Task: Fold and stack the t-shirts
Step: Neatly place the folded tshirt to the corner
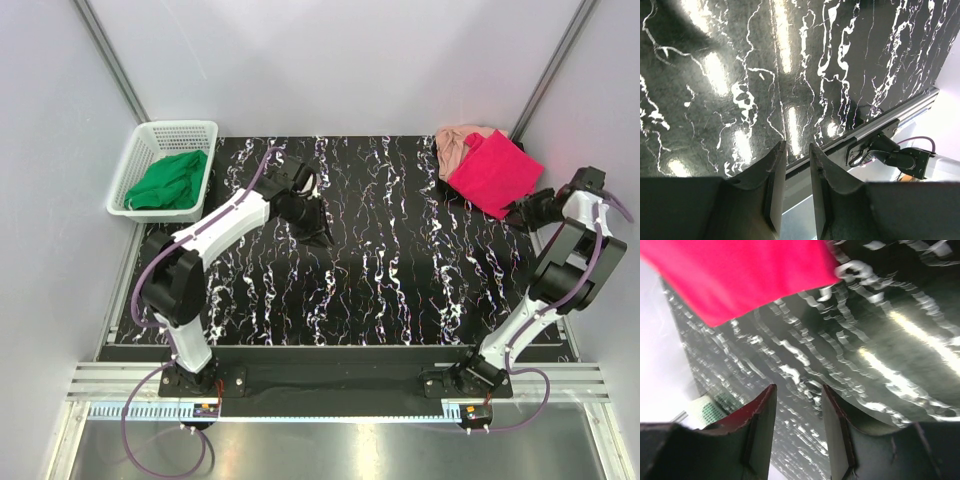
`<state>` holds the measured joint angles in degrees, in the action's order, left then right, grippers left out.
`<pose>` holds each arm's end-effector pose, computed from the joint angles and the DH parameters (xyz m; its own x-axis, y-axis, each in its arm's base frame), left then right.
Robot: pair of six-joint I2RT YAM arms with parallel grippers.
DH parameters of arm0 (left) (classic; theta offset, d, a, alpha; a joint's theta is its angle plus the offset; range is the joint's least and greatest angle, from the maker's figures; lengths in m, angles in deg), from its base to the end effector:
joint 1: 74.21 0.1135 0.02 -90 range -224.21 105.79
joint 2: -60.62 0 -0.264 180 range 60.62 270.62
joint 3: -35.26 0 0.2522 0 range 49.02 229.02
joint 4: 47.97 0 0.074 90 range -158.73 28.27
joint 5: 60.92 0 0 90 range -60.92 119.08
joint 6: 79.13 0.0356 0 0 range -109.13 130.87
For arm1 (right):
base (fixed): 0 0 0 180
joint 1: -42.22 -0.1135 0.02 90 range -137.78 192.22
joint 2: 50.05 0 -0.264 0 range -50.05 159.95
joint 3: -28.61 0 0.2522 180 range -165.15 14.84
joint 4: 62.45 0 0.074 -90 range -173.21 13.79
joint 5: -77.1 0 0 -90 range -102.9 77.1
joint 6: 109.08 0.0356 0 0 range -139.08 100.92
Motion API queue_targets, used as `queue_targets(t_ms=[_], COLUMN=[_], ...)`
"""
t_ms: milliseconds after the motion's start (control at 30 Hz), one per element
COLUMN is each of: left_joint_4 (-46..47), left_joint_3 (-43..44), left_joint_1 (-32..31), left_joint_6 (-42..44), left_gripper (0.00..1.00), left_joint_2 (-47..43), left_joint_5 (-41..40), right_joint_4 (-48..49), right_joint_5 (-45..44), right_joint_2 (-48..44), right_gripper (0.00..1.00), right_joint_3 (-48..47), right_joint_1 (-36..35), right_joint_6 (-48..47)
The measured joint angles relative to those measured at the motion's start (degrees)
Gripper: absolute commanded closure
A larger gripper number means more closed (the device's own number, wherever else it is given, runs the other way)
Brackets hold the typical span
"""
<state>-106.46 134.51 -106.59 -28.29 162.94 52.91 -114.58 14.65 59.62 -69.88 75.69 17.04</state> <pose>0.3123 -0.2151 0.2642 -0.9878 -0.0576 -0.1449 0.0369 0.8165 -0.5762 0.3458 -0.2089 0.2189 -0.4160 0.9015 -0.1192 0.6943 0.3995 0.5986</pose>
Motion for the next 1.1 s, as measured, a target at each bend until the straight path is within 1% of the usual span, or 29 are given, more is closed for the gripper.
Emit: queue_targets(t_ms=[67, 300, 400, 500, 600, 700, 767, 867, 1000, 1100], left_joint_4=[-0.24, -0.98, -1.36, -1.75, -2.05, -2.10, -2.14, -2.12, -1.31, -0.42], left_joint_3=[-0.76, -1.51, -0.98, -0.22, 0.31, 0.66, 0.68, 0.68, 0.15, -1.31], left_joint_1=[0.00, 0.00, 0.00, 0.00, 0.00, -0.02, -0.02, -0.02, -0.09, -0.13], left_joint_6=[-0.15, 0.00, 0.33, 0.59, 0.83, 1.20, 1.44, 1.79, 1.99, 2.08], left_gripper=[0.70, 0.71, 0.71, 0.71, 0.71, 0.71, 0.71, 0.71, 0.71, 0.70], left_joint_2=[-0.74, -0.81, 0.52, 2.71, 4.20, 4.90, 4.92, 4.92, 4.83, 4.63], left_joint_5=[-0.31, -0.20, 0.17, 0.44, 0.61, 0.79, 0.79, 0.76, 0.76, 0.79], right_joint_4=[-0.33, -0.76, -0.52, -4.46, -11.26, -20.59, -25.29, -31.32, -36.09, -37.13], right_joint_5=[-0.90, -1.07, 1.33, 0.96, -3.39, -8.52, -12.59, -19.41, -29.33, -32.54], right_joint_2=[0.57, 1.86, 1.95, 2.51, 5.73, 10.73, 13.86, 16.57, 17.62, 16.81], right_gripper=[0.52, 0.53, 0.57, 0.58, 0.57, 0.57, 0.57, 0.57, 0.54, 0.54], right_joint_3=[-0.04, -3.19, -4.07, -8.61, -20.33, -33.66, -39.12, -40.19, -40.33, -40.83], right_joint_1=[1.07, 1.09, 1.05, -1.16, -6.80, -12.85, -16.35, -18.58, -17.75, -17.40], right_joint_6=[-1.11, -1.79, -1.64, -3.43, -8.09, -12.13, -14.03, -15.80, -16.37, -16.44])
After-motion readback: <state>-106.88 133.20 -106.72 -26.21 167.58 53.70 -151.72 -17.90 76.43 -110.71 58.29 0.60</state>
